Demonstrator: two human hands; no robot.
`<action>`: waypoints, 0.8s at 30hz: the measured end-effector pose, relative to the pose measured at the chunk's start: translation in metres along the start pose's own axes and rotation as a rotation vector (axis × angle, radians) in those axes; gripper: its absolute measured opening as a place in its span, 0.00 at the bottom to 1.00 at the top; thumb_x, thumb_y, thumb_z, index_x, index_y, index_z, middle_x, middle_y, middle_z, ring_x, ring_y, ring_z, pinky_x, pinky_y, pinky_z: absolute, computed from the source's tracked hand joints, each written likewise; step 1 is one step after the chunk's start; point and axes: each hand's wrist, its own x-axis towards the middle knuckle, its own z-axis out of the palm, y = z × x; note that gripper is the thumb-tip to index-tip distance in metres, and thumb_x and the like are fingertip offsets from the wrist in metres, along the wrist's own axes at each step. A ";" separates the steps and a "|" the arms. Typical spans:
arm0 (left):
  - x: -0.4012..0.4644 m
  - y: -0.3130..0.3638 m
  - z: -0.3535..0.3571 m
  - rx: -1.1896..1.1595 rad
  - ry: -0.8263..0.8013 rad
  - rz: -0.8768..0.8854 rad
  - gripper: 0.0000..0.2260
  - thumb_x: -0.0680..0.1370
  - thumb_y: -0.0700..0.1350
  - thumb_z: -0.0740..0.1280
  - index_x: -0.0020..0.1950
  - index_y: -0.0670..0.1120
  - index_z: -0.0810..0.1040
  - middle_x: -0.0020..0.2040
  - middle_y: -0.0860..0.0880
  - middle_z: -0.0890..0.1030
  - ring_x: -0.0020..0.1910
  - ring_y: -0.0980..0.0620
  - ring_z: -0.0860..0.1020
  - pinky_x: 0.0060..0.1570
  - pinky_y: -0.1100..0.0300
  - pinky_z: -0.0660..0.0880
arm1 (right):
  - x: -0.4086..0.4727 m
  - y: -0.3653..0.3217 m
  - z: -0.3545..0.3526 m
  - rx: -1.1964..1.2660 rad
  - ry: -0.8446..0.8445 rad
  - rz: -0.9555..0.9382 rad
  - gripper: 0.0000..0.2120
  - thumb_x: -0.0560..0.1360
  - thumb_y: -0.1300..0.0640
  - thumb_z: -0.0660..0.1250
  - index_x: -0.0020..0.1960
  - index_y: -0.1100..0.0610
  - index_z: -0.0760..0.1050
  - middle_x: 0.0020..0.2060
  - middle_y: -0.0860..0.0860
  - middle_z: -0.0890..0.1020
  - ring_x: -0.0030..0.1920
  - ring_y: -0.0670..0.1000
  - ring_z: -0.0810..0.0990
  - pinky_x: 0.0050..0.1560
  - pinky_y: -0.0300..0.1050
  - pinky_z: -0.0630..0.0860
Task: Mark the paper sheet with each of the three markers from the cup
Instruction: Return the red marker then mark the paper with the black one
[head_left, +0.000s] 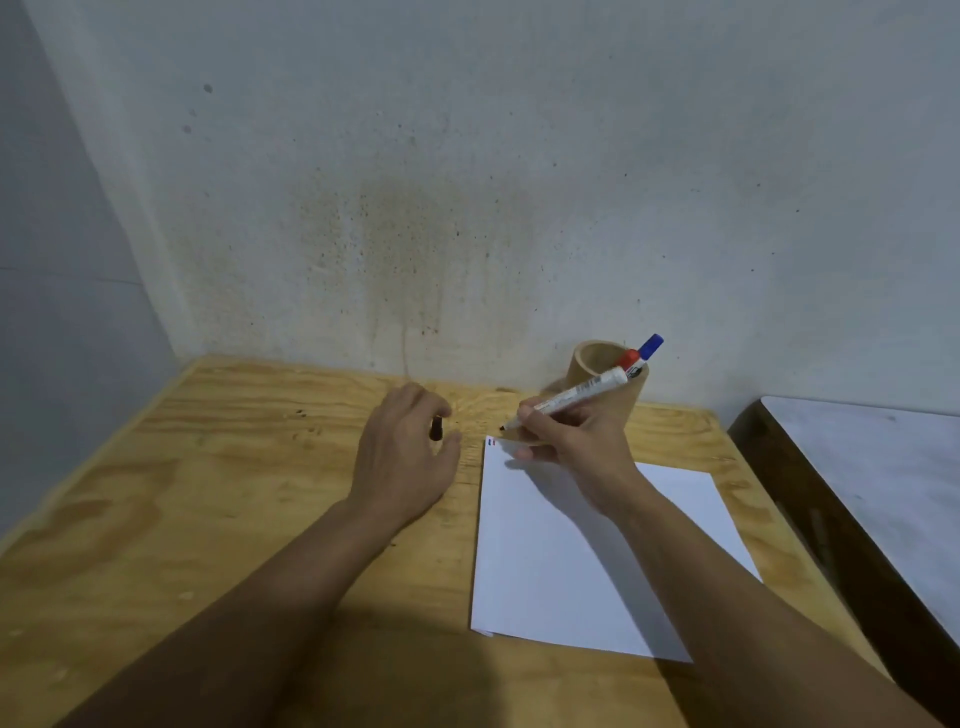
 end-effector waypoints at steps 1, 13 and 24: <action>-0.005 0.004 -0.001 -0.030 -0.032 0.077 0.08 0.70 0.45 0.71 0.47 0.44 0.78 0.44 0.48 0.78 0.45 0.50 0.74 0.43 0.52 0.75 | 0.001 0.003 0.001 0.003 0.029 -0.003 0.03 0.72 0.67 0.73 0.44 0.66 0.80 0.39 0.61 0.84 0.39 0.57 0.86 0.38 0.50 0.85; -0.020 0.004 0.013 0.020 -0.309 0.152 0.19 0.71 0.58 0.67 0.57 0.49 0.81 0.56 0.52 0.81 0.54 0.53 0.72 0.55 0.53 0.69 | 0.014 0.029 0.002 -0.317 0.094 -0.108 0.06 0.68 0.66 0.74 0.44 0.66 0.81 0.37 0.56 0.84 0.35 0.44 0.84 0.35 0.35 0.80; -0.020 0.005 0.011 0.013 -0.303 0.120 0.19 0.72 0.57 0.68 0.58 0.49 0.80 0.57 0.53 0.80 0.56 0.54 0.71 0.57 0.53 0.69 | 0.017 0.036 0.000 -0.365 0.089 -0.135 0.05 0.69 0.64 0.75 0.43 0.63 0.82 0.38 0.51 0.84 0.39 0.42 0.84 0.36 0.32 0.79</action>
